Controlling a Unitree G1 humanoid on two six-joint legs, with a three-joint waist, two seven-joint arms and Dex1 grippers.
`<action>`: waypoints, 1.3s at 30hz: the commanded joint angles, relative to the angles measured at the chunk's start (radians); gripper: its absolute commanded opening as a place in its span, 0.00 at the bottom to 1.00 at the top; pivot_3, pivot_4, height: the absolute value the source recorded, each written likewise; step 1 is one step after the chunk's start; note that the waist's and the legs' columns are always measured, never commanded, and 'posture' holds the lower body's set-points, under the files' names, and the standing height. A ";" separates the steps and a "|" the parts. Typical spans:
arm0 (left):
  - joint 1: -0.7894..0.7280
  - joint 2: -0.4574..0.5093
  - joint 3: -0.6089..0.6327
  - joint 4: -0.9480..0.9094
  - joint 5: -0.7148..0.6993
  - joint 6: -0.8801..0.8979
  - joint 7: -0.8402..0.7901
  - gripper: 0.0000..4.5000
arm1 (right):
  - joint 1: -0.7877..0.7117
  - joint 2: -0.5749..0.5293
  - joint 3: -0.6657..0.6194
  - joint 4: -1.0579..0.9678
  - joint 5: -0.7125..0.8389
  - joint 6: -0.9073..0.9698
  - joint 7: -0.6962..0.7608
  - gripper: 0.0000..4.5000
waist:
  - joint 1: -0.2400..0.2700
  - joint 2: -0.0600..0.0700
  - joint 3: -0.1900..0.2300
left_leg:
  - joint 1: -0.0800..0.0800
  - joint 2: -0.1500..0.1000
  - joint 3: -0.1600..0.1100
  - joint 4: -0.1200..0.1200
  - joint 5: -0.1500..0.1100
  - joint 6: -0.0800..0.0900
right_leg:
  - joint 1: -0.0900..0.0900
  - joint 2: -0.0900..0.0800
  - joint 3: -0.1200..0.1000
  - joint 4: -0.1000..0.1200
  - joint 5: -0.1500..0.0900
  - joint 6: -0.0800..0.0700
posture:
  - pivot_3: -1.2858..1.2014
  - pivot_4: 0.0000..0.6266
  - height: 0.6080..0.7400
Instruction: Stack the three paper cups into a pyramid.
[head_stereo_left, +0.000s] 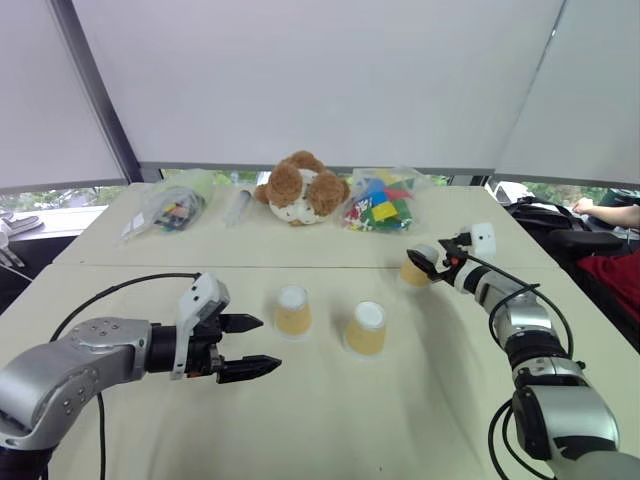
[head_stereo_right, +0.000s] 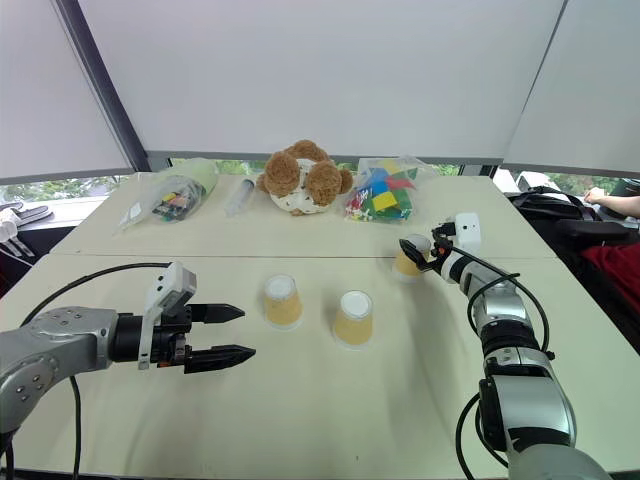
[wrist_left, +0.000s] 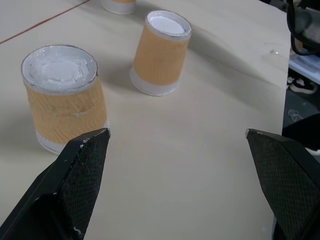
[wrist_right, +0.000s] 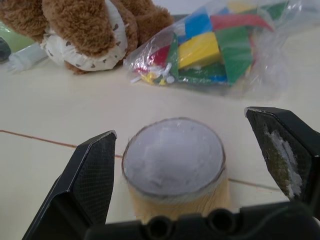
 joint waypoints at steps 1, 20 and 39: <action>0.000 0.012 0.025 -0.025 0.002 -0.021 -0.001 1.00 | -0.028 0.004 -0.033 0.005 0.017 -0.002 -0.010 1.00 | 0.000 0.000 0.000 | 0.000 0.000 0.000 0.000 0.000 0.000 | 0.000 0.000 0.000 0.000 0.000 0.000 | 0.52 0.24 1.00; -0.016 0.017 0.019 -0.015 0.005 -0.022 -0.022 1.00 | 0.181 -0.075 -0.023 -0.538 0.093 0.164 0.161 0.54 | 0.012 0.002 0.001 | -0.001 0.000 -0.001 -0.001 0.000 0.000 | 0.000 0.000 0.000 0.000 -0.001 0.001 | 0.52 0.24 1.00; -0.069 0.023 -0.053 0.041 0.052 -0.045 -0.099 1.00 | 0.665 -0.103 -0.023 -1.090 0.198 0.393 0.154 0.54 | 0.026 0.001 0.001 | 0.001 0.000 -0.001 0.001 -0.003 0.005 | 0.001 0.000 0.000 0.001 -0.001 0.001 | 0.52 0.24 1.00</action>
